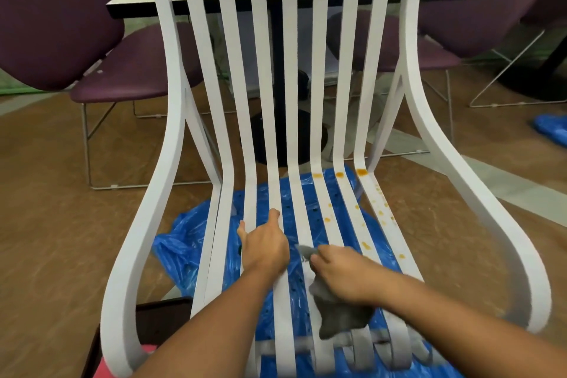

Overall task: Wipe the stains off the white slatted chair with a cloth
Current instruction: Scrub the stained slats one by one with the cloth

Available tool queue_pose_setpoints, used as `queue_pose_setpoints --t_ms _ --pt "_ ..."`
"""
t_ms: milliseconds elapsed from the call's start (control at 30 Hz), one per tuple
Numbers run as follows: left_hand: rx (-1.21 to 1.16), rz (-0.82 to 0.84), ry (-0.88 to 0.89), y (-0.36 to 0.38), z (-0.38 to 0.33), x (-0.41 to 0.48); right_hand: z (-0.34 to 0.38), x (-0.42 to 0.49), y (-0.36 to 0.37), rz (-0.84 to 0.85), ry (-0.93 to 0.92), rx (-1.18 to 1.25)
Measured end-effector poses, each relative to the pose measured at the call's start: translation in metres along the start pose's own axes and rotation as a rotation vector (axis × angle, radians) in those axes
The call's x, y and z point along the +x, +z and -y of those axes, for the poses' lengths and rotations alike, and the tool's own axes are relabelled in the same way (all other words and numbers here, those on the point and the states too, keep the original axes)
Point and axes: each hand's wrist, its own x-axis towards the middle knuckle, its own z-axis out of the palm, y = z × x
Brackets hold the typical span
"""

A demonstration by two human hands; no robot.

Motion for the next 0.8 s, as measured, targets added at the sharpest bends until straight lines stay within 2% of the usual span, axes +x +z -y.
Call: queue_pose_setpoints --t_ms 67,167,233,333,433,600,700,800 --pt "0.014 0.002 0.013 0.0 0.0 0.0 -0.016 -0.003 -0.015 -0.035 -0.006 0.444" --pt "0.024 -0.01 0.015 0.002 0.001 0.001 -0.037 0.002 -0.026 -0.056 0.123 1.022" --pt "0.026 -0.009 0.013 0.002 0.001 0.002 -0.046 0.009 -0.03 -0.069 0.182 1.223" --pt "0.032 -0.012 0.016 0.003 0.002 0.002 -0.048 0.013 -0.04 -0.037 0.156 1.46" --pt "0.018 -0.017 0.018 0.003 0.002 0.002 -0.052 0.015 -0.047 0.017 0.087 1.659" --pt "0.008 -0.024 0.006 0.001 0.001 0.001 -0.059 0.027 -0.04 0.054 0.013 1.713" --pt "0.01 -0.025 0.018 0.0 0.0 0.0 -0.063 0.037 -0.038 -0.006 -0.05 1.729" --pt "0.003 -0.028 0.019 0.0 0.0 0.0 -0.07 0.048 -0.039 -0.104 -0.021 1.823"
